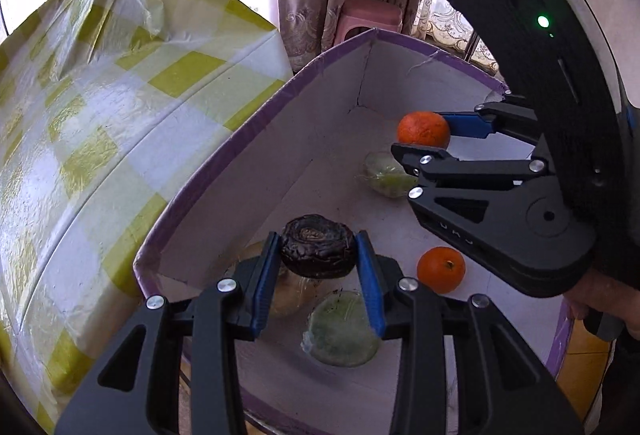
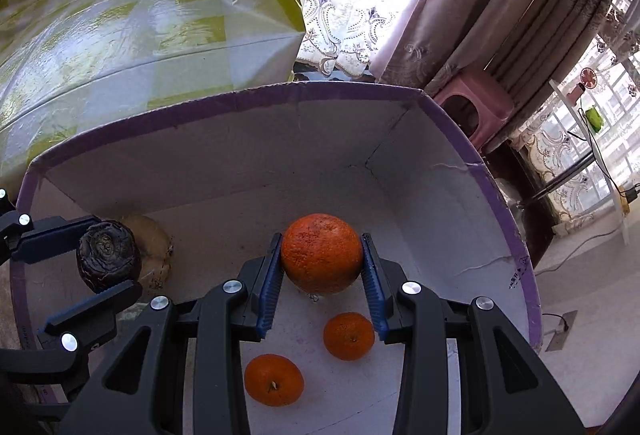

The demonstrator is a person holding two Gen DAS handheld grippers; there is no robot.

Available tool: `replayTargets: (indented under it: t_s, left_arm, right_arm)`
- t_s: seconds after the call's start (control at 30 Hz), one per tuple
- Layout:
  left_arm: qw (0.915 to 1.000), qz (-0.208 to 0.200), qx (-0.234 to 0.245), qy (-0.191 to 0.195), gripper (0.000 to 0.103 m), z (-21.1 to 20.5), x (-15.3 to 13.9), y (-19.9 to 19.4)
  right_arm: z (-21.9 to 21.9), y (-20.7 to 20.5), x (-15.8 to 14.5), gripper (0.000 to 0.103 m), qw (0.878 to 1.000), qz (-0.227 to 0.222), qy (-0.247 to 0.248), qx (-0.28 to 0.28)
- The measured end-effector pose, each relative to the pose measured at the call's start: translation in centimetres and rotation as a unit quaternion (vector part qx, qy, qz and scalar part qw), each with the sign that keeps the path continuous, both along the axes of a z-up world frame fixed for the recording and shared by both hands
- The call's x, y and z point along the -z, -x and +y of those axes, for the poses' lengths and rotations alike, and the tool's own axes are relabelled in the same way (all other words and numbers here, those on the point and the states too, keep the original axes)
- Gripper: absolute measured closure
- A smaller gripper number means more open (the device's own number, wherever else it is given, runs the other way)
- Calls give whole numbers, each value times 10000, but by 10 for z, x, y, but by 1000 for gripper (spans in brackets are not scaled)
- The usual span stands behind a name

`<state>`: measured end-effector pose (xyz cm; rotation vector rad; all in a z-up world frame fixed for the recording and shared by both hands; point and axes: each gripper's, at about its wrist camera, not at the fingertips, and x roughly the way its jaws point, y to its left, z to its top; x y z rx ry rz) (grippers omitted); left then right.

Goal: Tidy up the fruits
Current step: 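Carry the dark brown fruit and large orange in both tools over the box, then open both tools to drop the dark brown fruit and orange into the box, then withdraw both open tools from the box back toward the table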

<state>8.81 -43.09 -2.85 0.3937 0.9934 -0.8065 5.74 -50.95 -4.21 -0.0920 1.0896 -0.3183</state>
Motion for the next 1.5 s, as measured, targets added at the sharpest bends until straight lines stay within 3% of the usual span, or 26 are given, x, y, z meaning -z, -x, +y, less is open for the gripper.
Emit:
replayTargets:
  t_s: [0.17, 0.27, 0.43, 0.57, 0.8, 0.93, 1.5]
  left_arm:
    - [9997, 104, 135, -151, 65, -15, 11, -11]
    - [9992, 126, 223, -296, 65, -23, 17, -18]
    - [9990, 101, 280, -331, 64, -27, 20, -24]
    - [9993, 40, 284, -231, 45, -23, 16, -21]
    - [9997, 64, 235, -80, 38, -18, 11, -20]
    - [9997, 85, 214, 105, 34, -7, 1, -21]
    - [9920, -992, -35, 779, 23, 59, -58, -17]
  right_arm:
    - [-7, -3, 10, 63, 9999, 128, -24, 111]
    - [-9, -3, 10, 50, 9998, 78, 10, 167]
    - [-15, -5, 10, 45, 9996, 65, -39, 265]
    - [-17, -4, 8, 35, 9994, -30, -39, 335]
    - [-24, -2, 3, 27, 9989, -164, 1, 443]
    - [-25, 3, -8, 16, 9975, -395, 24, 582]
    - [-2, 12, -56, 16, 9866, -1459, -355, 645]
